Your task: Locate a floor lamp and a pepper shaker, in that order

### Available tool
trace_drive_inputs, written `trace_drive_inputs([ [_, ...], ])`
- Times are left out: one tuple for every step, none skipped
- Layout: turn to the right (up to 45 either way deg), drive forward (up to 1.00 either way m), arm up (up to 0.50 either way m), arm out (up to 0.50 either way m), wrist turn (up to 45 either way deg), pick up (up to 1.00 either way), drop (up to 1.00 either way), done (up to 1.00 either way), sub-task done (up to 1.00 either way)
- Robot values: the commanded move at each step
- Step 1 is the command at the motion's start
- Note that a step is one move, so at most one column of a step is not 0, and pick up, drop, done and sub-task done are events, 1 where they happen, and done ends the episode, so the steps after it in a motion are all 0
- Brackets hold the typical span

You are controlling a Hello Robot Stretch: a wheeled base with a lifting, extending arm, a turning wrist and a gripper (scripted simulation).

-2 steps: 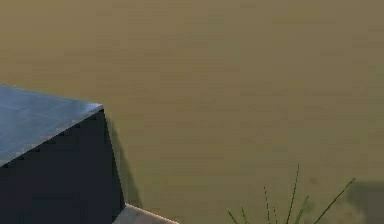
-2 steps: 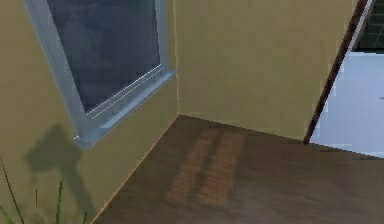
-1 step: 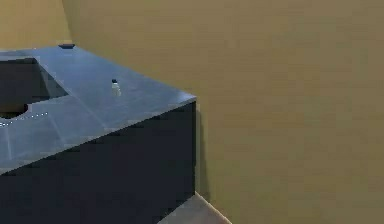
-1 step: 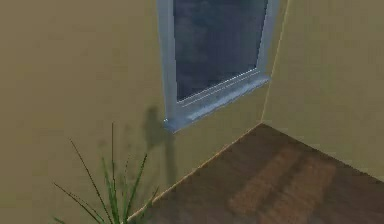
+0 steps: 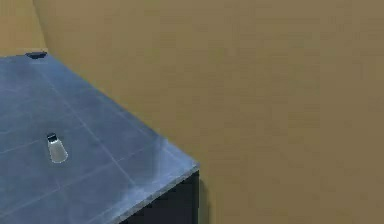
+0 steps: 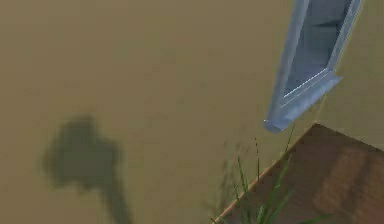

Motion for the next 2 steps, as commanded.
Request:
trace_drive_inputs([
  [-36.0, 0.0, 0.0, 0.0, 0.0, 0.0, 0.0, 0.0, 0.0],
  [0.0, 0.0, 0.0, 0.0, 0.0, 0.0, 0.0, 1.0, 0.0],
])
